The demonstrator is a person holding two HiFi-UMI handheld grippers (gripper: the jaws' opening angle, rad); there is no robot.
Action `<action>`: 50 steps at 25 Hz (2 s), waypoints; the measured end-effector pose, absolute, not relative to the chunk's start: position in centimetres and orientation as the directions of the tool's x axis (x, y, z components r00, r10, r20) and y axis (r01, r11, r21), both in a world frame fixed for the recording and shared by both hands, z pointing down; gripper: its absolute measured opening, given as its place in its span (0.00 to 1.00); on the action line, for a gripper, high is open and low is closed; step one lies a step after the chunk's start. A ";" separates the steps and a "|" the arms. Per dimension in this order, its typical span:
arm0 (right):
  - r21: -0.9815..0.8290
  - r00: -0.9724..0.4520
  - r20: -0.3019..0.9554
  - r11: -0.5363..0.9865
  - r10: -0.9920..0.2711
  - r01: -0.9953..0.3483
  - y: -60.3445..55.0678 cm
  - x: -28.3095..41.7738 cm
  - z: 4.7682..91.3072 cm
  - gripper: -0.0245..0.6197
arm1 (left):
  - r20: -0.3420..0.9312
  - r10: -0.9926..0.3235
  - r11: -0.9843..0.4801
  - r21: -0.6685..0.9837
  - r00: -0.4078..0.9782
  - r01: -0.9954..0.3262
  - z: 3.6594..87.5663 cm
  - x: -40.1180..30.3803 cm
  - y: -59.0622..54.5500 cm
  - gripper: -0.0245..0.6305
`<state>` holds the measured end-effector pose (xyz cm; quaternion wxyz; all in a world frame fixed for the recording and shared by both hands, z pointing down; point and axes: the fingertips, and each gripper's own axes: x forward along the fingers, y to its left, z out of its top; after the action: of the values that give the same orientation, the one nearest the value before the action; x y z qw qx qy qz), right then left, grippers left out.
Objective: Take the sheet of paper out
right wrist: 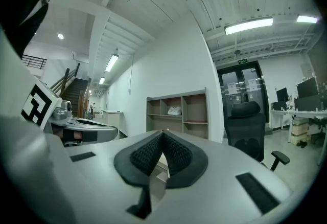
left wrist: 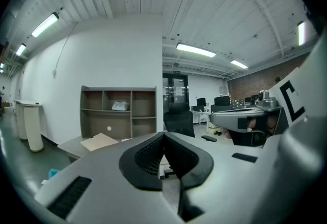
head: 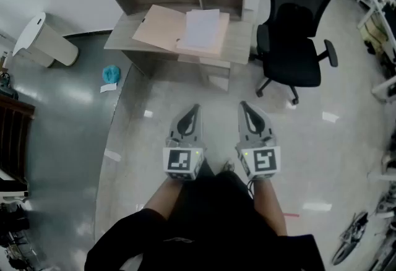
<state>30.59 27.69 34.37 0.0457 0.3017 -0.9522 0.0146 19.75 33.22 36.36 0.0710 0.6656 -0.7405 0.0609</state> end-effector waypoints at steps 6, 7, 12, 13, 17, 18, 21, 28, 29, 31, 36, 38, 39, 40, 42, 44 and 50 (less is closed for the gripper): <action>-0.036 -0.829 0.119 0.832 -0.547 -0.554 28.2 29.1 35.4 0.06 | 0.212 -0.972 0.102 0.016 -0.096 -0.995 37.1 19.2 33.3 0.10; -0.042 -0.831 0.126 0.835 -0.541 -0.549 28.2 28.8 35.8 0.06 | 0.219 -0.971 0.106 0.019 -0.100 -0.994 37.4 18.9 33.5 0.10; -0.060 -0.838 0.163 0.842 -0.521 -0.536 28.2 27.3 38.0 0.06 | 0.255 -0.959 0.137 0.031 -0.125 -0.990 39.0 16.8 34.3 0.10; -0.062 -0.839 0.168 0.844 -0.518 -0.533 28.0 26.9 38.3 0.06 | 0.263 -0.956 0.142 0.036 -0.128 -0.989 39.3 16.4 34.4 0.10; -0.053 -0.844 0.180 0.852 -0.505 -0.521 27.8 24.9 38.9 0.06 | 0.286 -0.949 0.151 0.046 -0.132 -0.987 40.2 14.6 34.6 0.10; -0.049 -0.844 0.185 0.853 -0.503 -0.519 27.7 24.3 39.0 0.06 | 0.291 -0.948 0.151 0.050 -0.130 -0.987 40.4 14.1 34.5 0.10; -0.036 -0.840 0.204 0.853 -0.503 -0.520 27.3 22.7 39.2 0.06 | 0.301 -0.947 0.143 0.067 -0.117 -0.987 40.8 12.4 33.8 0.10; 0.012 -0.818 0.276 0.852 -0.506 -0.523 25.6 17.9 40.1 0.06 | 0.303 -0.951 0.094 0.113 -0.056 -0.989 41.7 7.2 30.9 0.10; 0.020 -0.816 0.286 0.854 -0.503 -0.520 25.5 17.1 40.3 0.06 | 0.305 -0.951 0.091 0.118 -0.051 -0.989 41.9 6.4 30.6 0.10; 0.040 -0.809 0.307 0.856 -0.501 -0.515 25.2 15.4 40.8 0.06 | 0.307 -0.951 0.080 0.149 -0.031 -0.986 42.2 5.0 29.9 0.10; 0.053 -0.797 0.328 0.852 -0.507 -0.521 24.9 11.0 40.9 0.06 | 0.326 -0.945 0.037 0.174 0.022 -0.984 43.2 1.7 29.0 0.10; 0.062 -0.788 0.336 0.847 -0.516 -0.528 24.5 9.7 40.8 0.06 | 0.329 -0.943 0.018 0.183 0.044 -0.983 43.5 0.5 28.6 0.10; 0.066 -0.782 0.341 0.843 -0.522 -0.534 24.3 9.2 40.9 0.06 | 0.330 -0.943 0.008 0.187 0.055 -0.982 43.6 0.0 28.4 0.10; 0.069 -0.775 0.346 0.838 -0.529 -0.541 24.1 8.7 40.9 0.06 | 0.330 -0.942 -0.001 0.190 0.065 -0.982 43.8 -0.5 28.1 0.10; 0.068 -0.759 0.349 0.823 -0.550 -0.564 23.5 8.0 41.0 0.06 | 0.331 -0.940 -0.022 0.191 0.086 -0.981 44.0 -1.4 27.7 0.10; 0.065 -0.743 0.341 0.803 -0.576 -0.593 22.9 7.2 40.8 0.06 | 0.333 -0.936 -0.048 0.190 0.111 -0.981 44.1 -2.1 27.3 0.10; 0.069 -0.716 0.349 0.778 -0.605 -0.624 22.4 4.9 41.2 0.06 | 0.335 -0.926 -0.111 0.193 0.172 -0.975 44.1 -4.3 26.8 0.10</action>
<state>4.85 22.45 41.21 0.1788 0.3319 -0.9258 0.0268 -4.28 26.76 44.06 0.1863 0.7424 -0.6402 0.0652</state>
